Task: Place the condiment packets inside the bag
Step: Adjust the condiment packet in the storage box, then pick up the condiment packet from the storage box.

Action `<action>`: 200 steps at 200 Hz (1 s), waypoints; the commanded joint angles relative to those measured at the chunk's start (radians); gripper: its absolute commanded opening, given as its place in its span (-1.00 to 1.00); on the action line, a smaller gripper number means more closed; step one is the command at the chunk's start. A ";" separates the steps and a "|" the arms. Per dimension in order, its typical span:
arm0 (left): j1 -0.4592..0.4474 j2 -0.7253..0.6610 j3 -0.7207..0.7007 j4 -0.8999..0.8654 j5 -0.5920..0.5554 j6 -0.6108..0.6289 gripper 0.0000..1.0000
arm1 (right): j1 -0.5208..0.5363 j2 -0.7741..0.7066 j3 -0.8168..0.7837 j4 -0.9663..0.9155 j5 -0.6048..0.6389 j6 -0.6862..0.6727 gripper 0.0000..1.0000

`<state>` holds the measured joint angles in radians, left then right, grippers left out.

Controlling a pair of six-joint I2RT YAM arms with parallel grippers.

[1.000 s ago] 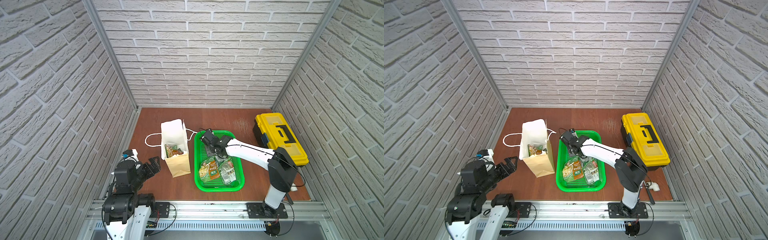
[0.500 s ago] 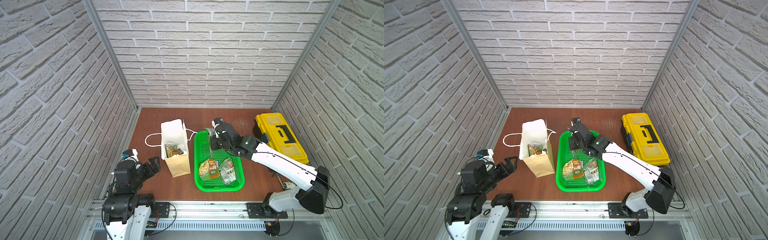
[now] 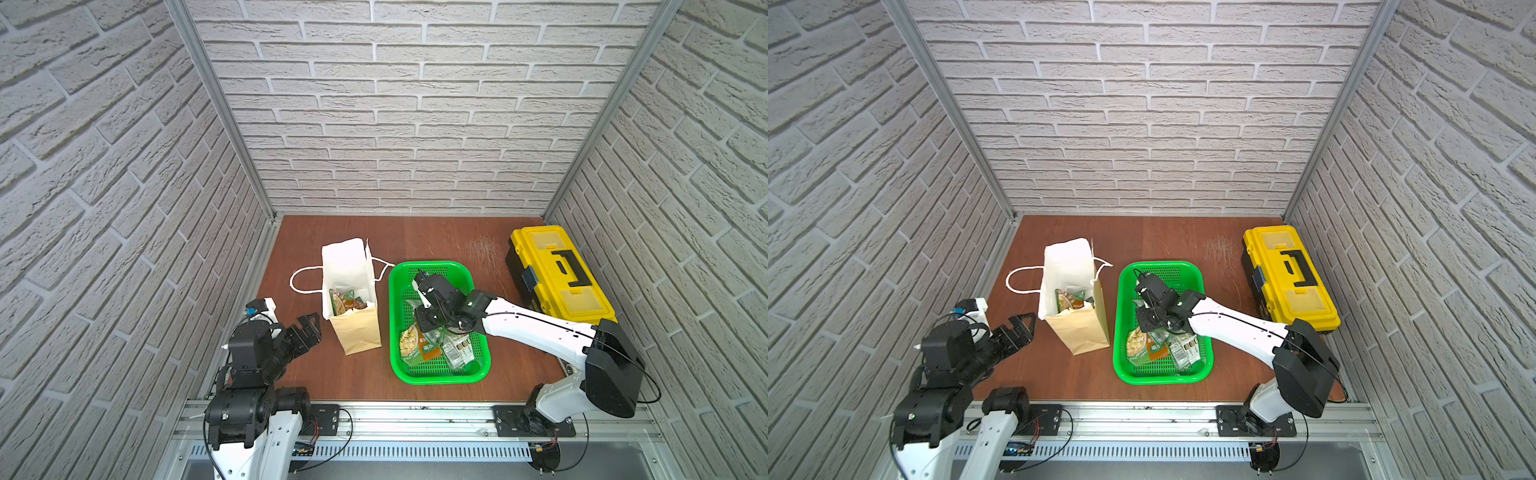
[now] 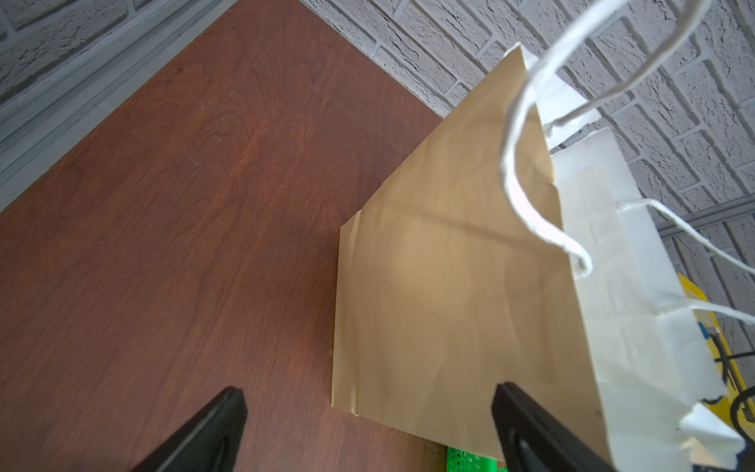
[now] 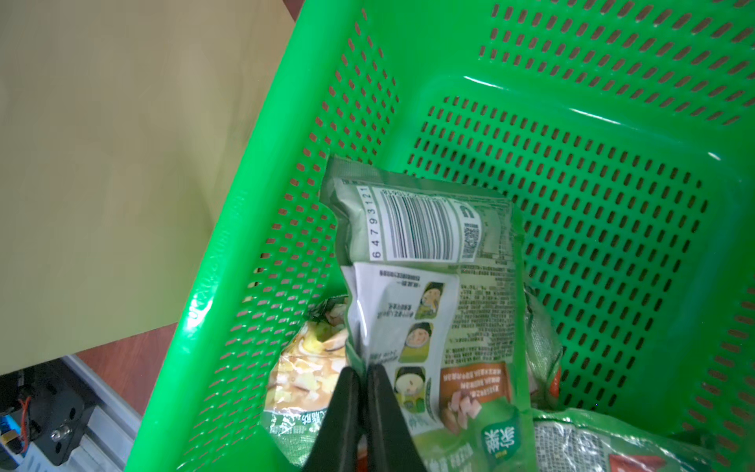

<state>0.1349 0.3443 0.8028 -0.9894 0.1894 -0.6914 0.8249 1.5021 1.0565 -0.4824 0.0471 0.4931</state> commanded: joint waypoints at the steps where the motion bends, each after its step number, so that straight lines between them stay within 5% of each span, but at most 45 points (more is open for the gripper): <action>1: 0.006 0.006 0.010 0.046 0.010 0.019 0.97 | 0.006 -0.033 0.039 0.007 0.027 -0.033 -0.68; 76: 0.006 0.012 0.011 0.047 0.010 0.022 0.96 | 0.011 -0.069 -0.016 -0.006 0.023 -0.054 -0.53; 115: 0.006 0.012 0.009 0.049 0.012 0.021 0.97 | 0.090 -0.087 -0.032 -0.090 0.114 -0.111 0.18; 150: 0.006 0.010 0.009 0.049 0.014 0.021 0.97 | 0.102 -0.076 -0.028 -0.230 0.376 -0.106 0.44; 200: 0.007 0.013 0.006 0.052 0.016 0.022 0.97 | 0.106 -0.071 -0.050 -0.293 0.520 -0.119 0.70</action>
<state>0.1349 0.3462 0.8028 -0.9863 0.1963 -0.6876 0.9276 1.4441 1.0214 -0.7166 0.4198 0.4072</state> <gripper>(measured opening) 0.983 0.831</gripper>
